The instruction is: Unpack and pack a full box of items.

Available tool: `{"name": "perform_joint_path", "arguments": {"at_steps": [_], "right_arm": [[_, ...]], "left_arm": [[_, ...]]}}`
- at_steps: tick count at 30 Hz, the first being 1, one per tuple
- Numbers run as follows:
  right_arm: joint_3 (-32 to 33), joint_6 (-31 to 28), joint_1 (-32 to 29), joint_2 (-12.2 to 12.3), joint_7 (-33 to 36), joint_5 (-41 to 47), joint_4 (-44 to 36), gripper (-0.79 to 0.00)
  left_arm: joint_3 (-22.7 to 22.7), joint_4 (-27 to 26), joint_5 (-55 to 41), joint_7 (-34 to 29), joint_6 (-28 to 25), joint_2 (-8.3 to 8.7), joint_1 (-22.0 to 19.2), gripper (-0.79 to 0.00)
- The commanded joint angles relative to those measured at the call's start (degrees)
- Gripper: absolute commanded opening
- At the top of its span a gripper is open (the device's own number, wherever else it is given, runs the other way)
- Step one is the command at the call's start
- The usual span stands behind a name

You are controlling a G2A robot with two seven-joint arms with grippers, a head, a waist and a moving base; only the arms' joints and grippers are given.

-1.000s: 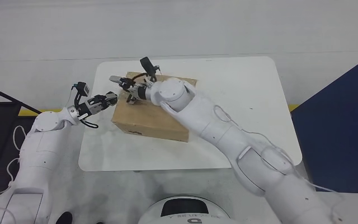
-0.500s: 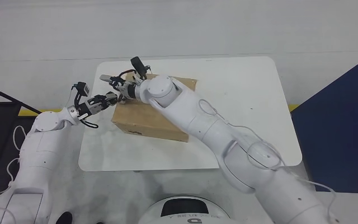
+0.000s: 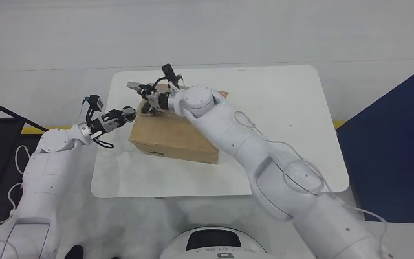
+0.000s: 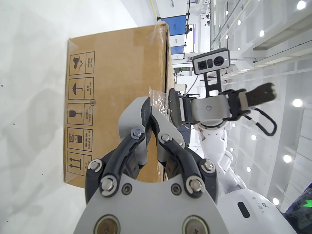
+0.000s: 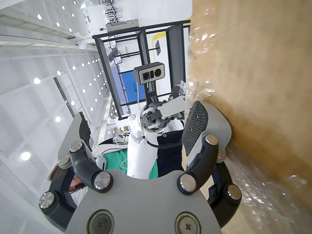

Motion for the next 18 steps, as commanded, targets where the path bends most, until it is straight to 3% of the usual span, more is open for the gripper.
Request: {"name": "perform_joint_path", "arguments": {"at_steps": [1,10,13,18], "right_arm": [[0.83,-1.31,-0.24,0.66,1.22,-0.33,0.26,0.0],[4.66,-3.01,-3.19,5.29,4.96,-4.1,-2.12,0.0],[6.67,-4.39,-5.16,7.29,7.6,-4.77,-5.93,0.0],[12.36,-9.64,-11.32,11.55,6.28,-6.76,-16.69,0.0]], "left_arm": [[0.0,0.0,0.0,0.0,0.0,0.0,0.0,-0.785],[0.0,0.0,0.0,0.0,0.0,0.0,0.0,-0.785],[0.0,0.0,0.0,0.0,0.0,0.0,0.0,-0.785],[0.0,0.0,0.0,0.0,0.0,0.0,0.0,-0.785]]}}
